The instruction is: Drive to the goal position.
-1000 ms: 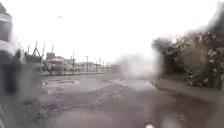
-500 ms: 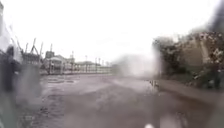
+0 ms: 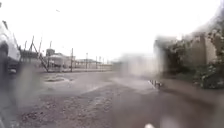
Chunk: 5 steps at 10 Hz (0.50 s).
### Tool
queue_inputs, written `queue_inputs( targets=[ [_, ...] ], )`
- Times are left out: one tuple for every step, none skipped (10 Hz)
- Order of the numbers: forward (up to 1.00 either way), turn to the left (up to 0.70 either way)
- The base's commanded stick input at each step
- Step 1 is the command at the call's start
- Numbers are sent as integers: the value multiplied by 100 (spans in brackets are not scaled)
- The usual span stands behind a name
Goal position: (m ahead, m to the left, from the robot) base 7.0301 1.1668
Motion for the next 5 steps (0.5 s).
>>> queue_inputs(
  targets=[
    [50,2],
    [50,2],
    [50,2],
    [50,2],
    [50,2]
  ],
)
